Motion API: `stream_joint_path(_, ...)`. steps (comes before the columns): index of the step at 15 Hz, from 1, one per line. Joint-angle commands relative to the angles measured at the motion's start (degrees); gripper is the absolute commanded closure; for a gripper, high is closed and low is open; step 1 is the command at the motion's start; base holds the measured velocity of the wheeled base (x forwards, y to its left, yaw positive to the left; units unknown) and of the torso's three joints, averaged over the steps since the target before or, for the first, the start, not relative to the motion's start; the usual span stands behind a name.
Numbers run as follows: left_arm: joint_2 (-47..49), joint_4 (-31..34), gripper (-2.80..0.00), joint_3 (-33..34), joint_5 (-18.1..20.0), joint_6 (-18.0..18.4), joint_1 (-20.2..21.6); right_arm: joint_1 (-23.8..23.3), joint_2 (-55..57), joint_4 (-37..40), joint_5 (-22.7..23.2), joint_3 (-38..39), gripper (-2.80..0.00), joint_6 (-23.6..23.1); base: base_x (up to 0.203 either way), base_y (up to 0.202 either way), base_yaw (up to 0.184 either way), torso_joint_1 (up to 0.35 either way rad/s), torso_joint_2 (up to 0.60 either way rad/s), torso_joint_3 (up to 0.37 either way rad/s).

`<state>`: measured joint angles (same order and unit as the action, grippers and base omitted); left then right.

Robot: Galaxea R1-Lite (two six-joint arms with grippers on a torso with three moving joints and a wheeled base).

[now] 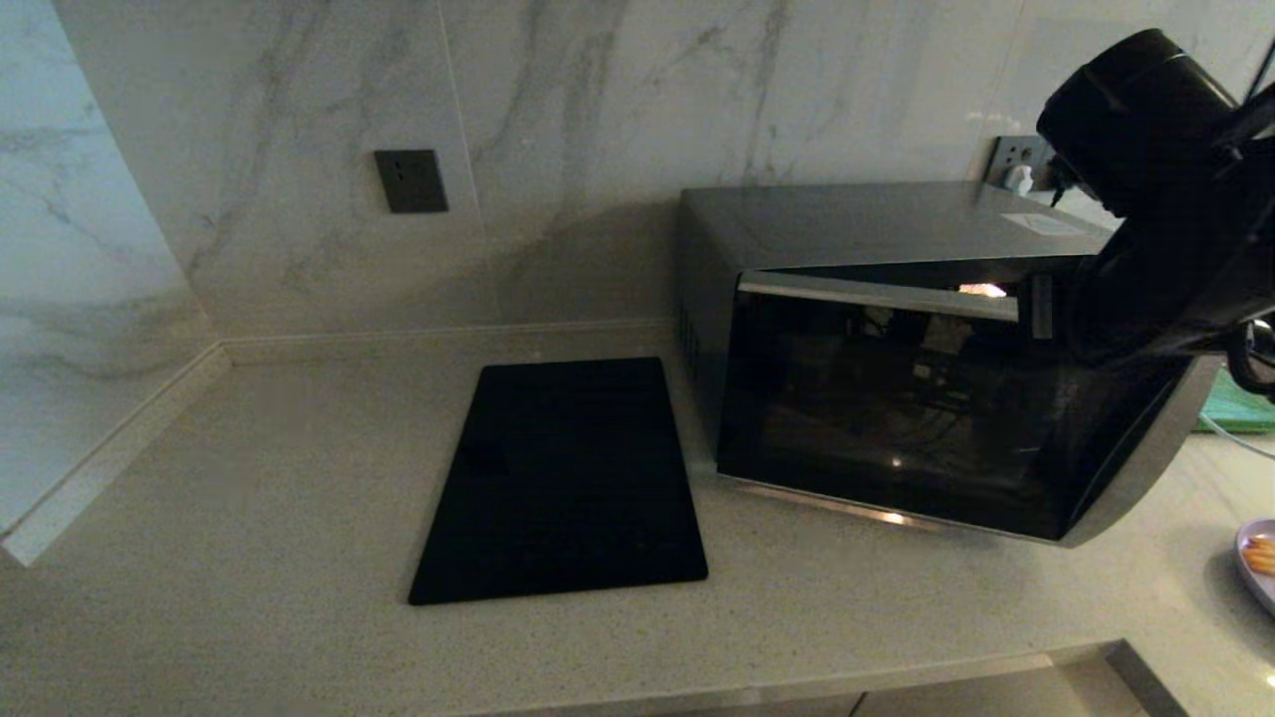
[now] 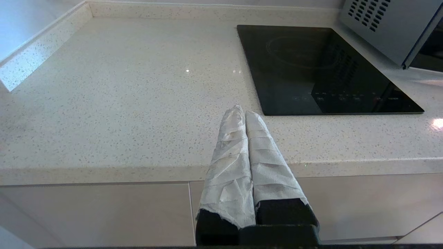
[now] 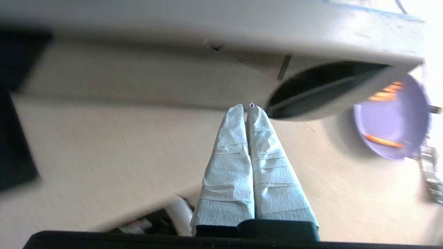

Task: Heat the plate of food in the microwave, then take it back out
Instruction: Close the microwave oven

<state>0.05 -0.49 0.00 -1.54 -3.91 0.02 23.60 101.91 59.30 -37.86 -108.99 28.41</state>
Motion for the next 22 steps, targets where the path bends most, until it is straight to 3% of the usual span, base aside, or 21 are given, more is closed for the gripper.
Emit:
stream_joint_path(1,0.04,-0.02,0.00,0.00,-0.05,-0.04,0.06,-3.53,6.00,-3.21,0.80,-3.56,0.00,0.15,0.000,0.000,0.000,0.000,0.00,0.000)
stream_joint_path(8,0.04,0.00,0.00,0.00,-0.05,-0.04,0.06,-8.32,8.56,-10.36,1.70,-3.84,0.00,0.15,0.000,0.000,0.000,0.000,0.00,0.000)
stream_joint_path(15,0.04,-0.03,0.00,0.00,-0.05,-0.04,0.06,-8.83,8.39,-21.38,5.65,-3.78,0.00,0.24,0.000,0.000,0.000,0.000,0.00,0.000)
stream_joint_path(22,0.04,-0.03,0.00,0.00,-0.05,-0.04,0.00,-9.01,7.97,-22.03,7.71,-3.33,0.00,4.87,0.000,0.000,0.000,0.000,0.00,0.000)
